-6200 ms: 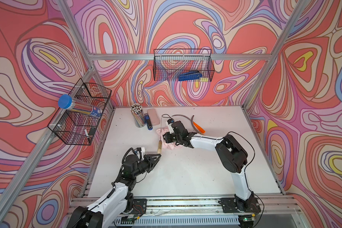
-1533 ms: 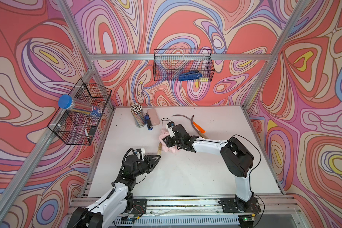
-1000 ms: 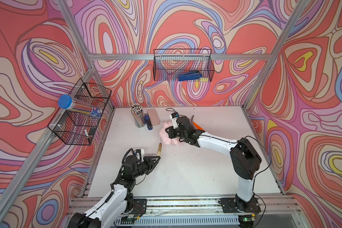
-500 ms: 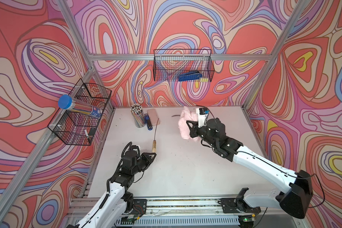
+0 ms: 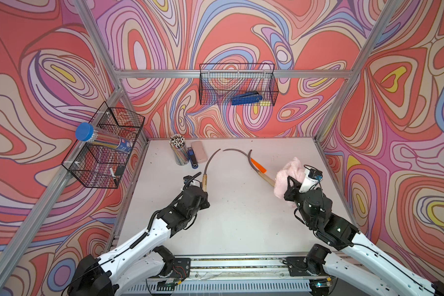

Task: Wipe small sickles with rags
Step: Place the small sickle at the center of the board.

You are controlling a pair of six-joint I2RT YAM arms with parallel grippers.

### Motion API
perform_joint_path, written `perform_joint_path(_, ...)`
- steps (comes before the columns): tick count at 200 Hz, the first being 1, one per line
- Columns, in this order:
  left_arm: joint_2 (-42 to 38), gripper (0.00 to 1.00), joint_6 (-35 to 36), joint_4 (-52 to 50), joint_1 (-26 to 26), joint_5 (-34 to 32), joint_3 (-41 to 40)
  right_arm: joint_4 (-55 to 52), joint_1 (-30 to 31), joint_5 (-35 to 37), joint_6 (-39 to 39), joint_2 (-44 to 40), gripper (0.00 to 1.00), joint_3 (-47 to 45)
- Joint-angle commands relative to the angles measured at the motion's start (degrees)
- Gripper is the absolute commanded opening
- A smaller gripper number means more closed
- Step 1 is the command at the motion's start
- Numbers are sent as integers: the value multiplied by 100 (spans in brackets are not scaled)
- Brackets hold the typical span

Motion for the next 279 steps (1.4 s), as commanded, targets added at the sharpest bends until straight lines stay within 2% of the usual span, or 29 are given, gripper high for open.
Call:
perform_joint_path(1,455,0,260,-254,-148,-1545,232,-431,-34,922,376,-374,0,-366)
perform_joint_path(24,884,0,336,-427,-234,-1977,366,-604,-43,1221,638,-691,0,-734)
perform_joint_path(39,1076,0,466,-331,-279,-1985,382,-449,-43,1112,671,-814,0,-948)
perform_joint_path(68,1511,0,442,-470,-380,-2100,515,-558,-39,1328,999,-742,0,-1153)
perform_joint_path(107,1981,0,498,-399,-536,-2110,518,-386,-43,1158,858,-717,0,-1201)
perform_joint_path(149,2150,0,1068,592,-536,-1643,132,-280,-45,1062,785,-561,0,-1174)
perform_joint_path(199,2494,0,928,640,-536,-2084,123,-341,-43,1013,805,-611,0,-1178)
perform_joint_path(279,2488,2,1018,1335,-536,-2033,-296,-396,-43,979,842,-621,0,-1151)
